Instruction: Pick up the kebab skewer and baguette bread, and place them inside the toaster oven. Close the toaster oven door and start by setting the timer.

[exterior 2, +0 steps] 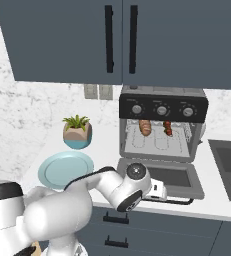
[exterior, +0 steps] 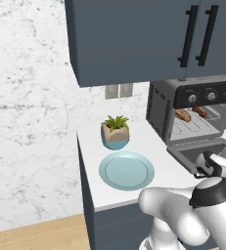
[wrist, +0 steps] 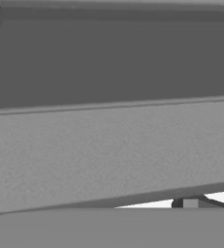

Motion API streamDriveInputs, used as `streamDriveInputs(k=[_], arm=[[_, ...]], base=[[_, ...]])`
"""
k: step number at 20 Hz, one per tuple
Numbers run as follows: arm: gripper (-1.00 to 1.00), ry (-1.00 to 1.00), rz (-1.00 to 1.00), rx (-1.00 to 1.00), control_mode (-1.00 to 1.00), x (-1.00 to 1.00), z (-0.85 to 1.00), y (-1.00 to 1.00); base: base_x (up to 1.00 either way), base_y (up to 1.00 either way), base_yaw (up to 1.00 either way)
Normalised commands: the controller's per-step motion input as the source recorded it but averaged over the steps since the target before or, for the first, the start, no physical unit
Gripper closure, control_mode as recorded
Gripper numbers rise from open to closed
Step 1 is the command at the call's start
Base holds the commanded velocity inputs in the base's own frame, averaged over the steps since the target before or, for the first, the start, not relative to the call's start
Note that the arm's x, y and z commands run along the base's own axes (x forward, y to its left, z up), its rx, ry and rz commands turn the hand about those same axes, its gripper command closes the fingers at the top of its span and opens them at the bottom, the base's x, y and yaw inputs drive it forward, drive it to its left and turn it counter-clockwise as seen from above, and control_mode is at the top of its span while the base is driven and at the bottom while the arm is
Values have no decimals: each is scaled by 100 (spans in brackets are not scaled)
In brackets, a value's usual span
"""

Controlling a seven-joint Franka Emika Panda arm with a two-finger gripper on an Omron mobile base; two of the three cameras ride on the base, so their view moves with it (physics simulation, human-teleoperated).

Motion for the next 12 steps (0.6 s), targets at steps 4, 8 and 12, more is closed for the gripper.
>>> streamDriveInputs(k=[4, 8, 12], arm=[[-100, 0, -6, -3, -100, 0, 0, 0], [-100, 0, -6, -2, -100, -1, 0, 1], [-100, 0, -3, 0, -100, 0, -7, 4]], base=[[0, 0, 0], [0, 0, 0], [0, 0, 0]])
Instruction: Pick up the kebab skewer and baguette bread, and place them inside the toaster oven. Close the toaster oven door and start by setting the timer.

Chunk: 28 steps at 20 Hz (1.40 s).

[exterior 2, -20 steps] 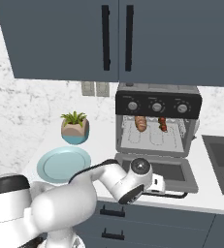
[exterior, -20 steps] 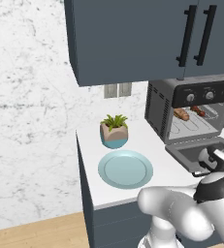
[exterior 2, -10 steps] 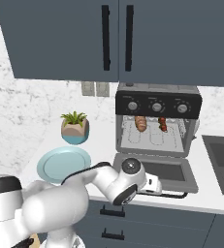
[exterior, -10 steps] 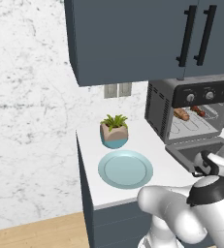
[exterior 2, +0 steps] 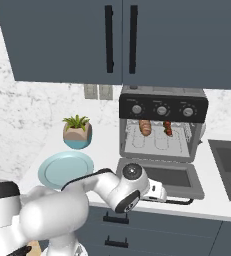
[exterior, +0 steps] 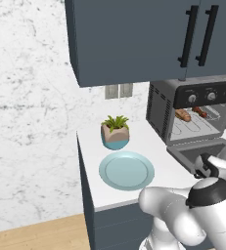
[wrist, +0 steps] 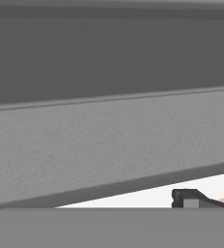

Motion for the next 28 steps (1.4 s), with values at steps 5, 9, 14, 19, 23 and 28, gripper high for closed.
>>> streamDriveInputs(k=[5, 9, 14, 19, 23, 28], arm=[[-100, 0, 0, 0, -100, -28, -18, 0], [-100, 0, 0, 0, -100, -3, -3, 4], [-100, -3, 0, 0, -100, 45, 0, 24], [-100, 0, 0, 0, -100, 20, -8, 7], [-100, 0, -1, 0, -100, 0, -11, 0], [-100, 0, -4, 0, -100, -3, 0, 0]], base=[[0, 0, 0], [0, 0, 0], [0, 0, 0], [0, 0, 0], [0, 0, 0], [0, 0, 0]])
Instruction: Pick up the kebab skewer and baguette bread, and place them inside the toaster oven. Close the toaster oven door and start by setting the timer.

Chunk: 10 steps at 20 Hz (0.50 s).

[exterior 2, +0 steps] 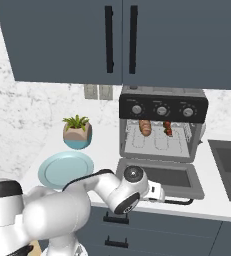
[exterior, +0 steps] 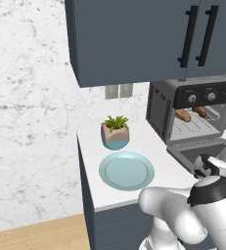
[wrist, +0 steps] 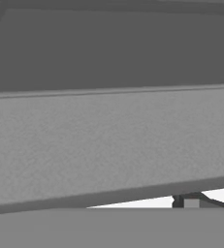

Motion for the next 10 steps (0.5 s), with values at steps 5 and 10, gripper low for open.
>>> streamDriveInputs(k=[5, 10], arm=[[-100, 0, -4, 0, -100, -15, 0, 0], [-100, 0, -4, 0, -100, -8, 0, 1]], base=[[0, 0, 0], [0, 0, 0]])
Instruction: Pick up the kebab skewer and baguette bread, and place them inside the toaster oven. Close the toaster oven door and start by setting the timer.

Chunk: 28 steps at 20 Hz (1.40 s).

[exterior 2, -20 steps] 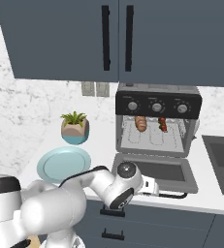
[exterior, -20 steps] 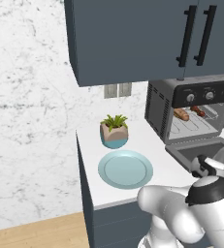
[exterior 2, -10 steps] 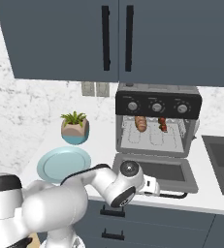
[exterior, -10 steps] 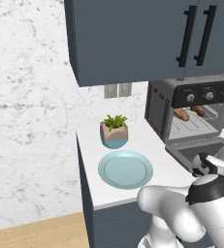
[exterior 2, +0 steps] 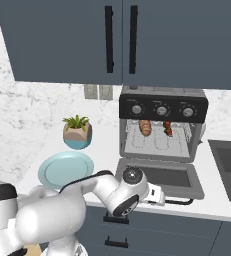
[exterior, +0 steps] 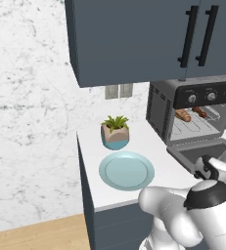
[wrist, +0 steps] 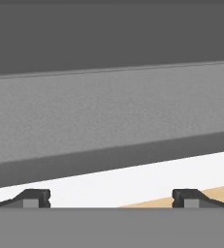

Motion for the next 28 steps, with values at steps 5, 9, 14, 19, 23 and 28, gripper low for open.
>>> streamDriveInputs(k=[5, 9, 14, 19, 23, 28], arm=[[-100, 0, 0, 0, -100, 0, -2, 10], [-100, 0, 0, 0, -100, 0, -7, 3], [-100, 0, 0, 0, -100, 0, -6, 4], [-100, -2, 0, 0, -100, 6, -4, 8], [-100, 0, 0, 0, -100, 0, -9, 2], [-100, -1, 0, 1, -100, 3, -3, 5]], base=[[0, 0, 0], [0, 0, 0], [0, 0, 0], [0, 0, 0], [0, 0, 0], [0, 0, 0]])
